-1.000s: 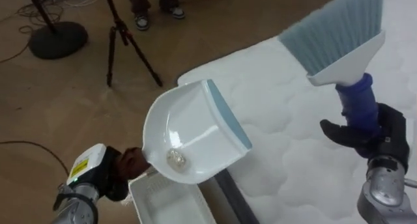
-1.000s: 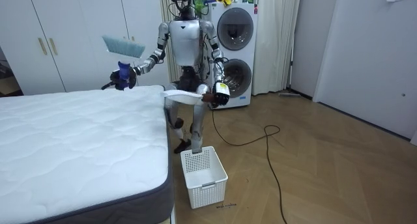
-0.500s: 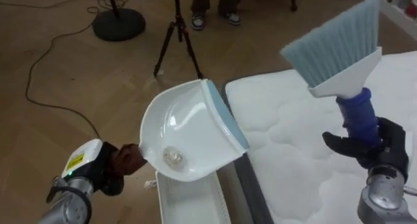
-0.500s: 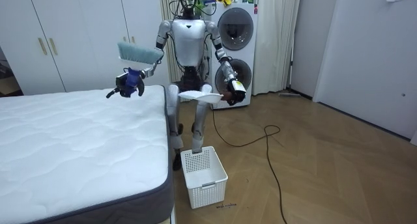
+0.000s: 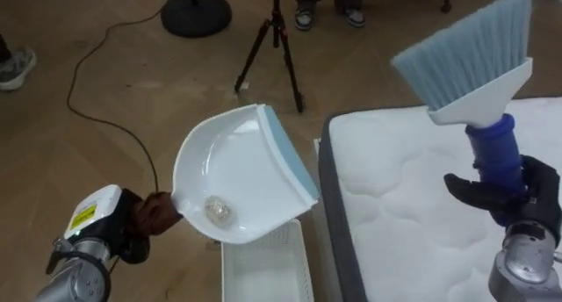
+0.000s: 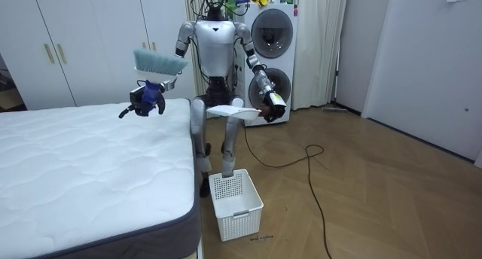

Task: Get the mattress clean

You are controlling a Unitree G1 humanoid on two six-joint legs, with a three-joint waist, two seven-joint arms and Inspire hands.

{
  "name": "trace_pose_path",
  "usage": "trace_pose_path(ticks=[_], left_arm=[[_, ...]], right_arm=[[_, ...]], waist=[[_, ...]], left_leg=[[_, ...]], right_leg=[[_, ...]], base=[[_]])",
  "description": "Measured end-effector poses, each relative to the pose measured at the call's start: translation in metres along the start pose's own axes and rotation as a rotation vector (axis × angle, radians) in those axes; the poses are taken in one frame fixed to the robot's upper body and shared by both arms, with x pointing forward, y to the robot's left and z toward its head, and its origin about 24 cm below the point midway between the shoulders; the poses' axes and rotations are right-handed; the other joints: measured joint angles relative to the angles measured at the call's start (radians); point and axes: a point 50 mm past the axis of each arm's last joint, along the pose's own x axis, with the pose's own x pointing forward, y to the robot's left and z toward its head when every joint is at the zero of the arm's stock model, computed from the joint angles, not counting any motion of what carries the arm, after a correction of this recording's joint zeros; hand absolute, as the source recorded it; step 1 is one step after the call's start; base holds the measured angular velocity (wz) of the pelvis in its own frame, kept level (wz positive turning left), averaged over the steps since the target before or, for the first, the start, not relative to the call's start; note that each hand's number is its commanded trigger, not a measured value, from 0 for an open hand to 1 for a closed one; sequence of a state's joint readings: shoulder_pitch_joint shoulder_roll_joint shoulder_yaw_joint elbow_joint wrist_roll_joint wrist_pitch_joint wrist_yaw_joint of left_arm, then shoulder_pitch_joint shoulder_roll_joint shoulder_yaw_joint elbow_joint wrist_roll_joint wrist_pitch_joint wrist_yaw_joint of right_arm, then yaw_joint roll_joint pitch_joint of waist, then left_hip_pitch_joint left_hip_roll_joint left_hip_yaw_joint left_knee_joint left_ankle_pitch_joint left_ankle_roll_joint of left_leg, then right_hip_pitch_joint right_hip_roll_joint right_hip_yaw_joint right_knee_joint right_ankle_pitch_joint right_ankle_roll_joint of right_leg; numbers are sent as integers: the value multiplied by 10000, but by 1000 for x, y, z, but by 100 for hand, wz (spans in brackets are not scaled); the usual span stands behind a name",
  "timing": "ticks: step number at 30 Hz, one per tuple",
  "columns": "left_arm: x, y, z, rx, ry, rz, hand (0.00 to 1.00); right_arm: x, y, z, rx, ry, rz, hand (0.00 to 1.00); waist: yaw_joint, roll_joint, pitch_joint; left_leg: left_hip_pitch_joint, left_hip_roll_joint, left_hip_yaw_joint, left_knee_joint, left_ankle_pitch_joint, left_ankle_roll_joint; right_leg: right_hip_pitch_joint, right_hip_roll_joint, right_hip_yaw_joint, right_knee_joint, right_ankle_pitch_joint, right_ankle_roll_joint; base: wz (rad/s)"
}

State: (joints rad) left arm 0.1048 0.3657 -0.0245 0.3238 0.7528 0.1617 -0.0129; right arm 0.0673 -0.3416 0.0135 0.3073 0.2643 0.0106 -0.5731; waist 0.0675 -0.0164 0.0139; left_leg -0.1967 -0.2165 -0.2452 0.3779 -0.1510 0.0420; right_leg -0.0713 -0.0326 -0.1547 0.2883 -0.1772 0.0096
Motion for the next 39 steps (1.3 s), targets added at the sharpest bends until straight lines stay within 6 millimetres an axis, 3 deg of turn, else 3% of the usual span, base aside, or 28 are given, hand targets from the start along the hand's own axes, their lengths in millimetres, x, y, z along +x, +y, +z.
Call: trace_pose_path(ticks=[4,7,10,12,14,19,21,24,29,39], left_arm=[[0,0,-2,83,126,-19,100],[-1,1,-3,148,136,-36,100],[2,6,-3,258,117,69,100],[7,14,2,692,-33,279,100],[10,19,7,1052,-168,428,100],[15,32,9,2169,-385,662,100],[16,34,5,2878,-305,586,100],[21,47,3,3401,-193,730,100],[25,58,8,4291,-95,1115,100],[27,67,15,5812,-268,1505,100]], right_arm=[[1,0,1,-11,-100,13,0],[3,0,6,-172,-401,-19,0],[11,6,15,4,-642,-108,0],[17,8,19,6,-671,-341,0],[20,9,19,-91,-653,-419,0],[27,10,21,-137,-586,-793,0],[30,9,22,-197,-618,-1027,0],[33,9,22,-554,-805,-1165,0],[34,8,21,-844,-947,-1190,0],[33,9,22,-1203,-1161,-1141,0]], waist=[[-43,56,24],[-188,233,55],[-366,428,54],[-438,593,80],[-461,609,90],[-443,769,182],[-528,1004,284],[-639,1209,291],[-686,1314,284],[-667,1360,309]], left_leg=[[-32,-1,-68,-104,-2,-3],[-163,-13,-156,-140,8,13],[-583,-17,-133,-42,88,220],[-963,131,367,49,101,248],[-1119,99,478,74,105,255],[-1629,37,470,194,142,300],[-1715,-11,468,128,162,330],[-2177,-40,600,152,228,265],[-2453,-63,1162,-199,390,180],[-2855,-86,1058,-339,518,329]], right_leg=[[-27,-2,-161,-202,106,11],[-51,-4,-262,-324,182,9],[-409,-35,-440,-284,177,17],[-743,-104,-523,-107,156,16],[-1042,-183,-493,195,-9,55],[-1896,-326,-401,953,-124,56],[-1981,-372,-398,928,-133,69],[-2530,-470,-390,1126,-166,118],[-3142,-714,-370,1451,-330,188],[-3891,-711,-349,1639,-421,260]], base=[[1],[8],[3],[15],[12],[3],[0],[-5],[-14],[-8]])
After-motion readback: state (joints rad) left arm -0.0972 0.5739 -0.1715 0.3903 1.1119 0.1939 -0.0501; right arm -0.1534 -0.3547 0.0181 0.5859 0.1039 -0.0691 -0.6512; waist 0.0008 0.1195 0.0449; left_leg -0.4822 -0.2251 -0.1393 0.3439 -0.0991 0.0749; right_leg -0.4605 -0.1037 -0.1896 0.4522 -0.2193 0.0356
